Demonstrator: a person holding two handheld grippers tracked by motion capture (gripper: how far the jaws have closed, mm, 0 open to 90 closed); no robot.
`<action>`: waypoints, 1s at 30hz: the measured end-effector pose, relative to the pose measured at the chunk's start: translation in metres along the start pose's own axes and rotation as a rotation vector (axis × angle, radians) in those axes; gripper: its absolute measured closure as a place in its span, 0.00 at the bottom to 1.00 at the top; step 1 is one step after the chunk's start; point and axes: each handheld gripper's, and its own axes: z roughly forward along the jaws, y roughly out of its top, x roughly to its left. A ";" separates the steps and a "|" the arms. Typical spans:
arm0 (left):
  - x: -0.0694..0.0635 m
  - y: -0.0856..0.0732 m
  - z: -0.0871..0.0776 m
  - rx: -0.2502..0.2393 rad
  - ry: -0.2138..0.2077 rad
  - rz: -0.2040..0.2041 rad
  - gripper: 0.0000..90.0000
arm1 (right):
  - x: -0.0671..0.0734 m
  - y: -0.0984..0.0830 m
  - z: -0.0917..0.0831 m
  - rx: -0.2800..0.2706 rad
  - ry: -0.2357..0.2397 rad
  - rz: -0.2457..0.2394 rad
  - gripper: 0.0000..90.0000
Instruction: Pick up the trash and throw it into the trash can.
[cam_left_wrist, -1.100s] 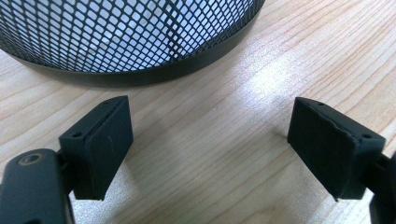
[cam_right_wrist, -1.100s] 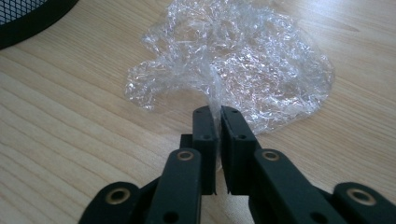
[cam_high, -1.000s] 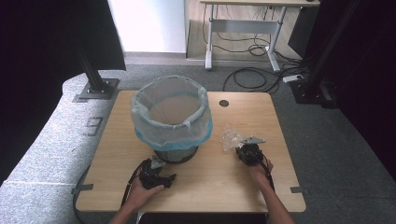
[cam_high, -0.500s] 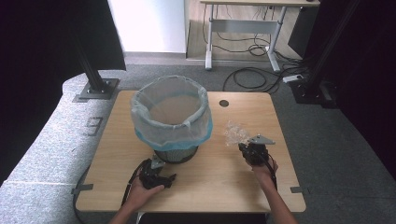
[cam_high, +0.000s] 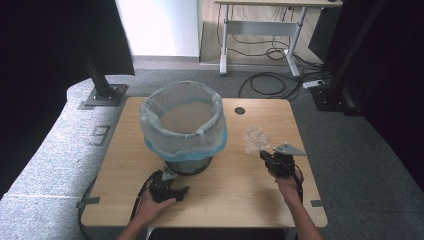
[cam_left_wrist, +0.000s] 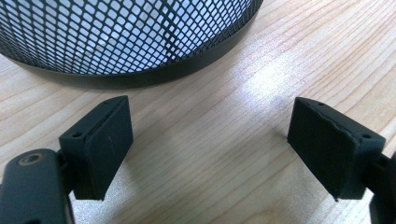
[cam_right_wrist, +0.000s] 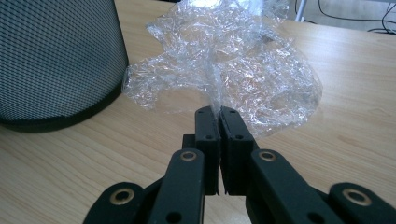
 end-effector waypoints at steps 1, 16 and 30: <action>0.000 0.000 0.000 0.000 0.000 0.000 0.16 | 0.000 0.001 -0.002 -0.007 0.003 0.002 0.96; 0.000 0.000 0.000 -0.001 -0.004 -0.001 0.16 | -0.004 0.019 -0.026 -0.105 0.019 0.035 0.96; 0.000 0.001 0.000 0.000 -0.008 0.000 0.16 | -0.004 0.032 -0.043 -0.158 0.005 0.022 0.96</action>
